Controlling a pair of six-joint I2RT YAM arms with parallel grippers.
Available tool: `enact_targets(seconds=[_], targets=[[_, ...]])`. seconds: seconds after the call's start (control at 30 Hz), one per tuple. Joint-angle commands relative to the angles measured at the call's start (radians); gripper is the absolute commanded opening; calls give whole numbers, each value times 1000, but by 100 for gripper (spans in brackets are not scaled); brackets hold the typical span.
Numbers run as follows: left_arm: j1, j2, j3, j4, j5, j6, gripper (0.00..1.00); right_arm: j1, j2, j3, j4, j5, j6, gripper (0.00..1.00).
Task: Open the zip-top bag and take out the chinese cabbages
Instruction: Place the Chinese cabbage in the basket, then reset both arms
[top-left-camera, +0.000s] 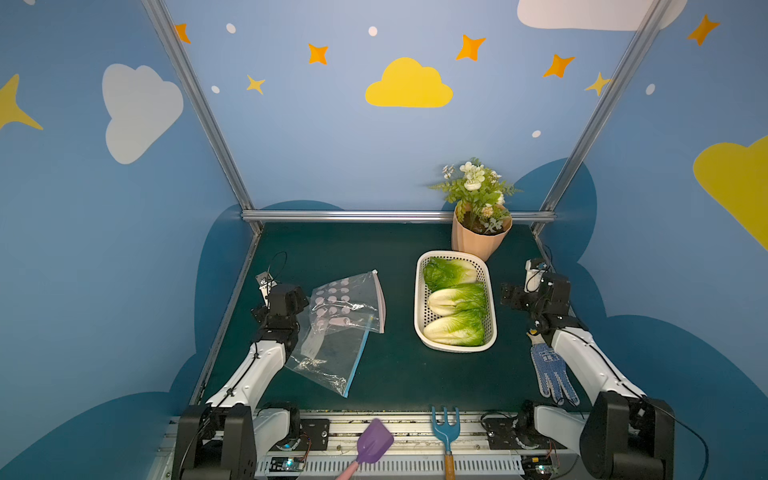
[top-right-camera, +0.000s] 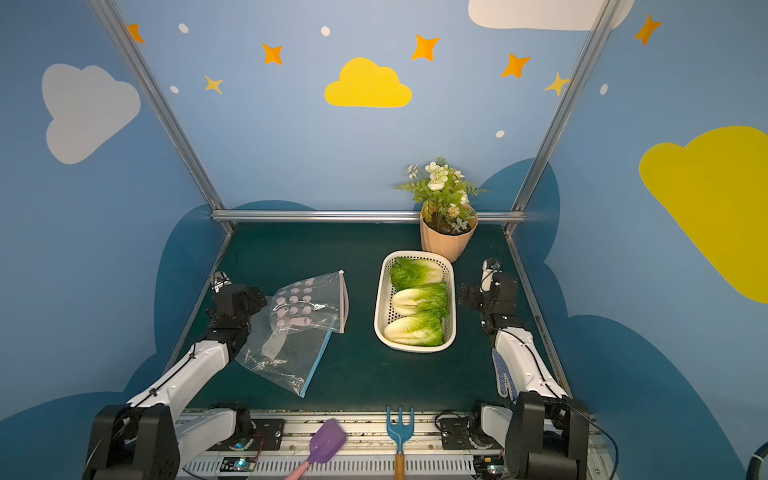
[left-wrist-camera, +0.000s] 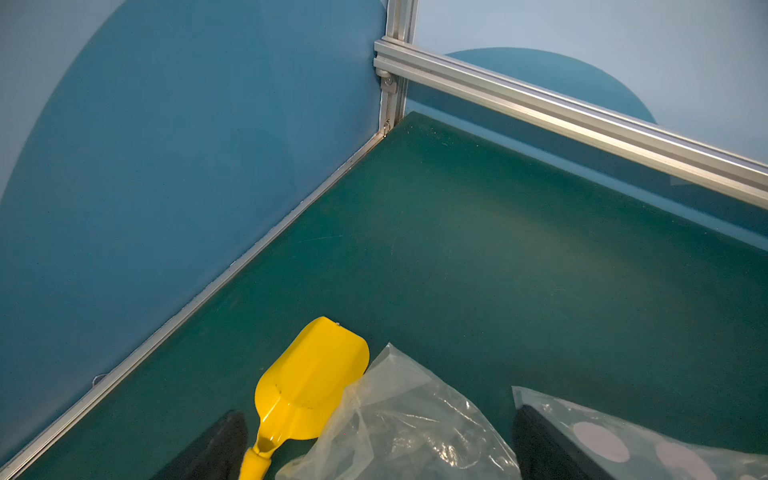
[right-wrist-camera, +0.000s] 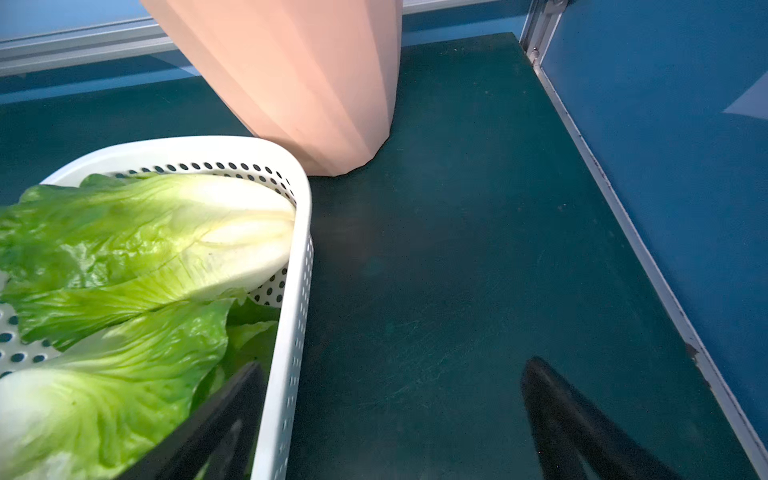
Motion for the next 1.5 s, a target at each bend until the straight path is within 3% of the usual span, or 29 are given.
enact_targets(seconds=[0.0, 0.47, 0.83, 1.03, 1.13, 1.47], targets=[[-1, 8, -41, 201, 25, 65, 100, -4, 10, -53, 212, -32, -1, 95], [-2, 197, -204, 604, 96, 99, 100, 15, 119, -227, 526, -106, -48, 95], [0, 374, -182, 737, 195, 144, 100, 67, 200, -280, 726, -175, -92, 95], [-1, 381, -115, 609, 198, 150, 100, 105, 298, -260, 772, -123, -126, 95], [-2, 399, -64, 536, 193, 148, 100, 88, 363, -252, 837, -106, -75, 95], [2, 401, -62, 537, 196, 146, 100, 65, 349, -232, 774, -149, -71, 96]])
